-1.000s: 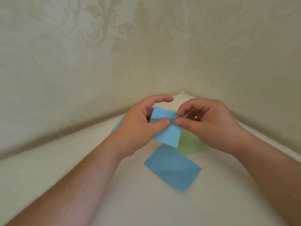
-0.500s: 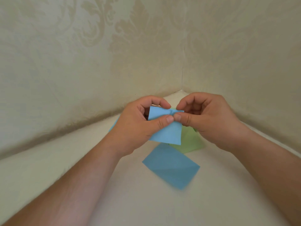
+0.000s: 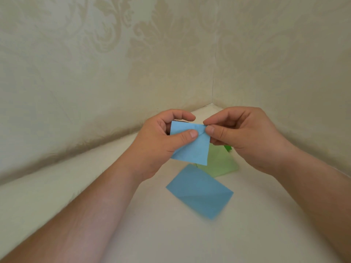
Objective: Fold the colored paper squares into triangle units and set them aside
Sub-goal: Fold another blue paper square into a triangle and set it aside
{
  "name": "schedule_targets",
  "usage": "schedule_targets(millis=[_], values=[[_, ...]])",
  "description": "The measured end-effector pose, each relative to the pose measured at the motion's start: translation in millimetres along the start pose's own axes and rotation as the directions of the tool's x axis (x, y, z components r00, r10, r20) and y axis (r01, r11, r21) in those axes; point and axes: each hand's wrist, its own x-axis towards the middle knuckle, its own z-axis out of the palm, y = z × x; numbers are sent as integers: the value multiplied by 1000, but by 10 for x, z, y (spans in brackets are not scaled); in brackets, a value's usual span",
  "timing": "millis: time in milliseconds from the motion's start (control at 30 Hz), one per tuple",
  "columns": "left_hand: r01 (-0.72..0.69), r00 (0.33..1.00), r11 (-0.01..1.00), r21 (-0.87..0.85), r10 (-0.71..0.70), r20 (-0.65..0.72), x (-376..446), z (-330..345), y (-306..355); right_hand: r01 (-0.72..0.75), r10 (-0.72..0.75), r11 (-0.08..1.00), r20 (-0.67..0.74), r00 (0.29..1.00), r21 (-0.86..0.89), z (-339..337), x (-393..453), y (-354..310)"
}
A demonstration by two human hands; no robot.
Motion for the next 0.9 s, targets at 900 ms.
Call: schedule_targets(millis=[900], values=[[29,995,999,30,-27,-92,-32,91,27,-132,133,990,2,991,-55,60,-3,52]])
